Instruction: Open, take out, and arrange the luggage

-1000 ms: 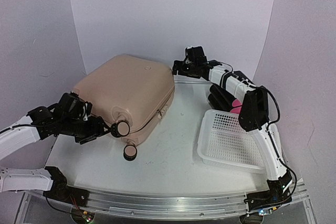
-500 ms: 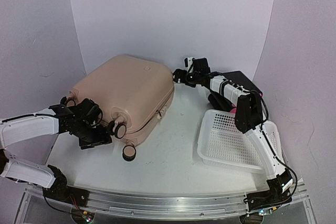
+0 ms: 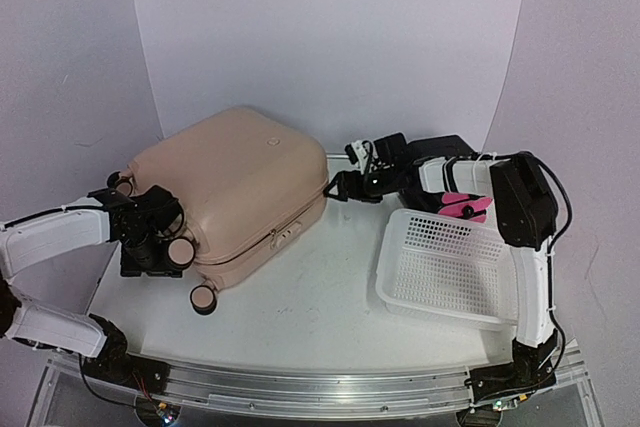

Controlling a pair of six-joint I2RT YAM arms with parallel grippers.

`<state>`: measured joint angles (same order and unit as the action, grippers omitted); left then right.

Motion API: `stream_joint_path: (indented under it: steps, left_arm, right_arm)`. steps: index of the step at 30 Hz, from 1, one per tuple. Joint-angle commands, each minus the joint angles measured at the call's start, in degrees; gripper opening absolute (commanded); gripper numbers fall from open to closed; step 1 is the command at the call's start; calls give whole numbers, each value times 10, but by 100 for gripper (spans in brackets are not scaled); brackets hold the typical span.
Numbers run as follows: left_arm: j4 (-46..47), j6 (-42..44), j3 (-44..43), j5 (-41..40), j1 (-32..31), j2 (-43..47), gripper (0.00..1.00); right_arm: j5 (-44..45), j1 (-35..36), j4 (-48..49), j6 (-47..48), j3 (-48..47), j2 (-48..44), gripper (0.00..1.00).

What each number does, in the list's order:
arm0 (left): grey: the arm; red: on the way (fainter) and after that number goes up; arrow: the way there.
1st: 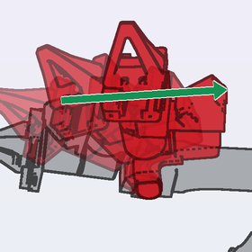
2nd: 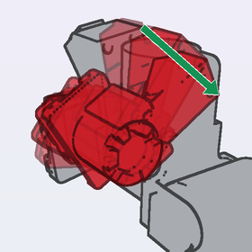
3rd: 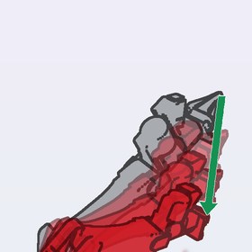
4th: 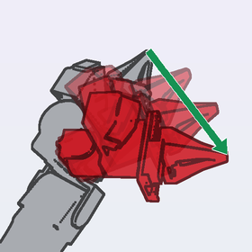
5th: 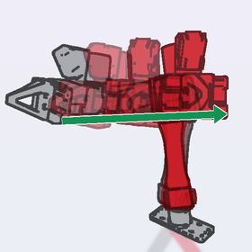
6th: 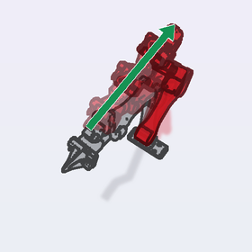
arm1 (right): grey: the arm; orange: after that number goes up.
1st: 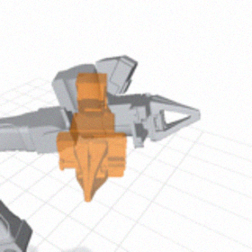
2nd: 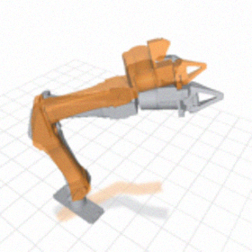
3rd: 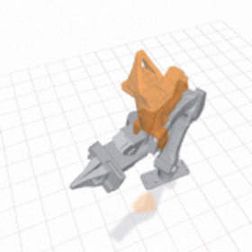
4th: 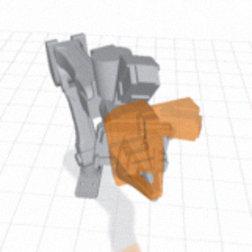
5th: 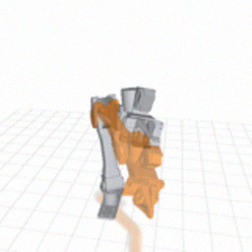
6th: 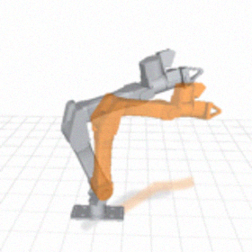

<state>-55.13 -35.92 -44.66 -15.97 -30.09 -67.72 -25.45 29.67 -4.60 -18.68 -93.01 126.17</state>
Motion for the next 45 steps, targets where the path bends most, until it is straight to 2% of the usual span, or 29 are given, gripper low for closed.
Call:
stream_joint_path:
  steps: [1,5,8,13,17,20,23,28,31,39,45]
  left_arm:
    - [112,88,-85,-5,-6,-47,88]
    - [115,107,-118,6,-6,-92,88]
    - [114,96,-113,10,-5,-91,88]
    - [107,65,-70,10,-5,-32,88]
    - [90,44,-36,52,-5,45,88]
    - [79,44,-24,97,-5,101,88]
    - [59,41,-26,122,-4,159,87]
    - [53,29,-33,184,-4,237,82]
    - [55,38,-46,214,-4,245,81]
    - [64,66,-67,266,-4,220,82]
    - [79,56,-62,278,-4,214,81]
  right_arm:
    - [-111,163,34,20,88,-107,95]
    - [28,185,28,-27,159,-166,96]
    - [171,218,-31,-8,184,-205,97]
    - [262,246,13,47,235,-232,98]
    - [327,244,59,105,238,-215,97]
    - [319,245,132,139,236,-187,88]
    - [301,245,164,145,214,-158,80]
    - [330,247,234,130,204,-116,74]
    - [348,249,270,131,197,-93,67]
    - [391,260,286,147,155,-52,49]
    - [463,262,287,148,152,-49,29]
